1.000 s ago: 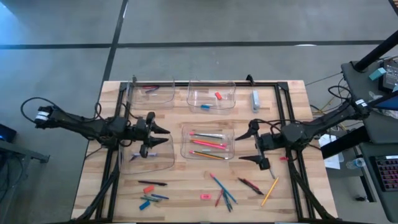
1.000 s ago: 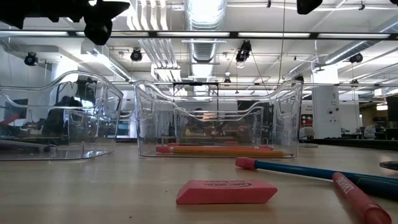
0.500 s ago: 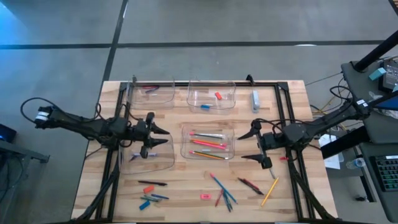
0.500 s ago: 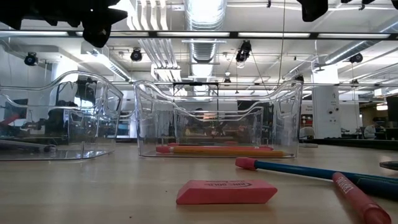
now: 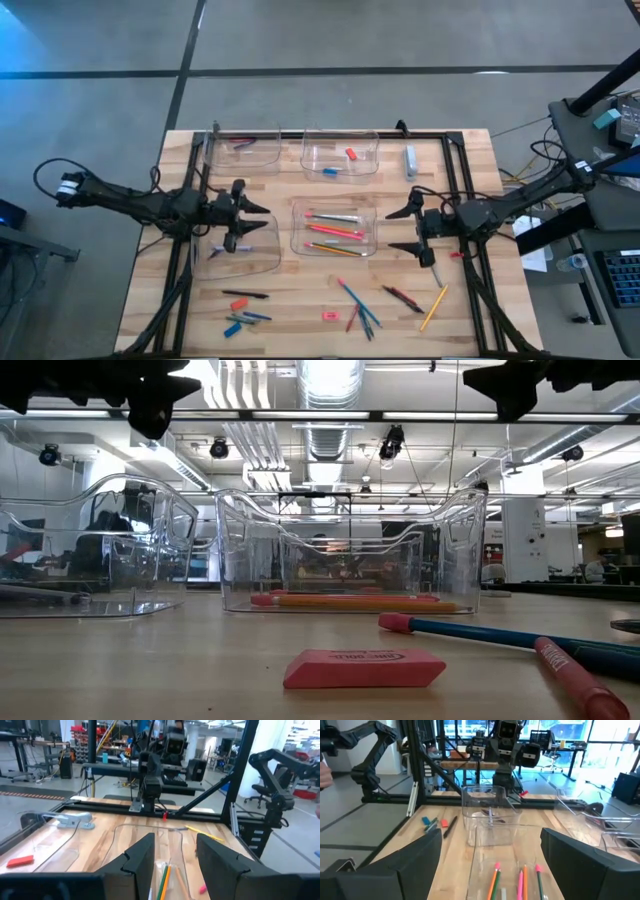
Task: Sort crayons/erasers/pens/pencils in bins
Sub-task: Put the left black pen into the bottom left transparent bin
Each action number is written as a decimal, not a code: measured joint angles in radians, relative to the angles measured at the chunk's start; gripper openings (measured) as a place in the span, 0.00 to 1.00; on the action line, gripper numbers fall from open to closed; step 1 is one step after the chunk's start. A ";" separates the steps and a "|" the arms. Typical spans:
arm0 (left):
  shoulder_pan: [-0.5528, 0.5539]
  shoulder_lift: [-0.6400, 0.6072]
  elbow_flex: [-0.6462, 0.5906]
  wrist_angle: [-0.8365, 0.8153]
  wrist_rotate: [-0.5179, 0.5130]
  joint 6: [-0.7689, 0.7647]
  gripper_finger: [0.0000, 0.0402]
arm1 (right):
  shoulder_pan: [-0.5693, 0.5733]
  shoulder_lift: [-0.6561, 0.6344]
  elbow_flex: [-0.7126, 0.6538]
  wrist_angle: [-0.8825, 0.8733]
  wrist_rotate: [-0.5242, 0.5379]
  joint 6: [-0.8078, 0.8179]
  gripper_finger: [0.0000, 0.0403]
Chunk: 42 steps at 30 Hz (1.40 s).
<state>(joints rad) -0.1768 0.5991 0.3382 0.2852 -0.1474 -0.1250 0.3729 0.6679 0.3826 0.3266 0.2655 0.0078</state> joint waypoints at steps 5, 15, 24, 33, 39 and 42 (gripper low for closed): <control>0.000 0.003 -0.001 0.022 0.000 0.001 0.33 | 0.000 -0.007 -0.036 0.055 0.001 -0.023 0.81; 0.000 -0.049 0.000 0.018 0.000 0.035 0.33 | 0.000 -0.109 -0.060 0.074 -0.002 -0.071 0.81; -0.001 -0.136 -0.001 0.010 0.000 0.064 0.33 | 0.000 -0.178 -0.079 -0.023 0.002 -0.062 0.81; -0.001 -0.206 -0.001 -0.053 -0.013 0.082 0.33 | 0.000 -0.285 -0.131 -0.039 0.026 -0.045 0.81; -0.001 -0.206 0.029 -0.126 -0.072 0.078 0.33 | 0.000 -0.355 -0.207 -0.026 0.046 -0.017 0.81; -0.001 -0.179 0.077 -0.173 -0.071 0.078 0.33 | 0.000 -0.380 -0.242 -0.023 0.063 0.006 0.81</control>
<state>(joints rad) -0.1776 0.4203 0.4150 0.1125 -0.2187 -0.0470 0.3725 0.2876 0.1405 0.3034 0.3286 0.0137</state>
